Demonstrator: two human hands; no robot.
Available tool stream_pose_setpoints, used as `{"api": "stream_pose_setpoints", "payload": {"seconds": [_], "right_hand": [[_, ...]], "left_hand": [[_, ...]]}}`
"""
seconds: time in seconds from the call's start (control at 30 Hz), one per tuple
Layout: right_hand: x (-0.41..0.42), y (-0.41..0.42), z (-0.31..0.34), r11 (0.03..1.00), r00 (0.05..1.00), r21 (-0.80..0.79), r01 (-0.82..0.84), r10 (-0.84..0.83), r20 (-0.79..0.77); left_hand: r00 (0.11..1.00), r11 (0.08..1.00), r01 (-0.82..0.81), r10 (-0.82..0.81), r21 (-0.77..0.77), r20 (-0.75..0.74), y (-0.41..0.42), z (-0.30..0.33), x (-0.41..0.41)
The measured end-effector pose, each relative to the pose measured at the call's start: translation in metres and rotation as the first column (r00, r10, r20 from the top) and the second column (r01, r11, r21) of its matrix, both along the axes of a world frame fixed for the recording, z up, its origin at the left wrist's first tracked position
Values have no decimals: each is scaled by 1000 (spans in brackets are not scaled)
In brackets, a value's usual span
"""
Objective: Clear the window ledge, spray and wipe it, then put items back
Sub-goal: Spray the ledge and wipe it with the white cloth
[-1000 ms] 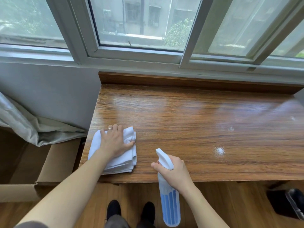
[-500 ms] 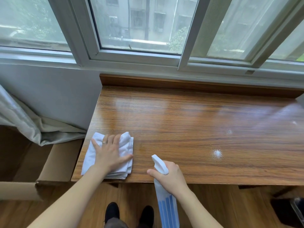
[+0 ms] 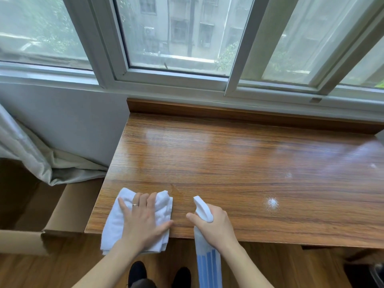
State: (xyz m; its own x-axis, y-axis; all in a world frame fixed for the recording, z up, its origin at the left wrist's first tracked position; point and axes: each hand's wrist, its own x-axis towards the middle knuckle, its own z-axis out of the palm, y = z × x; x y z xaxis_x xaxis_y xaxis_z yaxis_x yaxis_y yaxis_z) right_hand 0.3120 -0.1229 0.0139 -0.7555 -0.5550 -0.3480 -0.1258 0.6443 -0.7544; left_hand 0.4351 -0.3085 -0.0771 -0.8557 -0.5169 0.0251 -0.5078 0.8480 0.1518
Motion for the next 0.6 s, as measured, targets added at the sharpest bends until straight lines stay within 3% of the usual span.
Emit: {"api": "stream_pose_setpoints", "payload": {"seconds": [0.33, 0.6], "right_hand": [[-38, -17, 22, 998, 998, -32, 53, -54, -23], [-52, -23, 33, 988, 989, -62, 138, -141, -38]], "left_hand": [[997, 995, -38, 44, -89, 67, -12, 4, -53], [985, 998, -42, 50, -49, 164, -32, 16, -133]]}}
